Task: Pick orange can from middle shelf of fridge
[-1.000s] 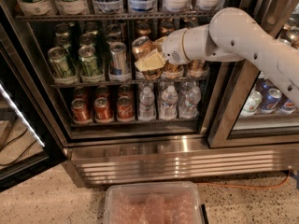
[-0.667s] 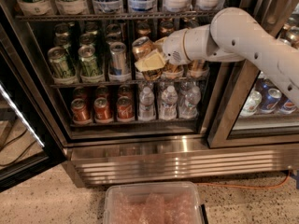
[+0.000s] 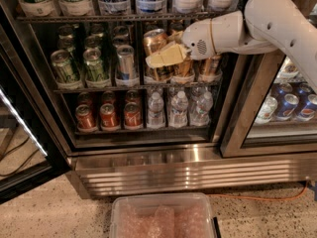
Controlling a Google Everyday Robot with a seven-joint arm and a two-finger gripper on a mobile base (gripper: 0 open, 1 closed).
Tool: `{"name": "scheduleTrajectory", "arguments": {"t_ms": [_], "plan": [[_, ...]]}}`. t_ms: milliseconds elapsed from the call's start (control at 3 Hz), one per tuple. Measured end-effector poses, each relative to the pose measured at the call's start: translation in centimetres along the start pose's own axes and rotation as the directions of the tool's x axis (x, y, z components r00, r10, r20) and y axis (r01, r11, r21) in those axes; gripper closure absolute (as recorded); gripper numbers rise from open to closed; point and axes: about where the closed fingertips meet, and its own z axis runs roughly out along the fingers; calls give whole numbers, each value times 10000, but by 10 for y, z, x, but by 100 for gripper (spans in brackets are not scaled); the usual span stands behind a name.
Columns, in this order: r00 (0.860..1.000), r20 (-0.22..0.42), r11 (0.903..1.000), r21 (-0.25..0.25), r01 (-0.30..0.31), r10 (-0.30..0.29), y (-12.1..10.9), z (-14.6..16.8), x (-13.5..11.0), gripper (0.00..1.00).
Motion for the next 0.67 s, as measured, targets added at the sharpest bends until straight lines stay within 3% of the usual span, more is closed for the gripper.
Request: {"name": "scheduleTrajectory", "arguments": {"t_ms": [333,667], "plan": [[9997,-230,9966,-826,-31,12,21,1,5,100],[9997,-230,9966,-826,-31,12,21,1,5,100]]}}
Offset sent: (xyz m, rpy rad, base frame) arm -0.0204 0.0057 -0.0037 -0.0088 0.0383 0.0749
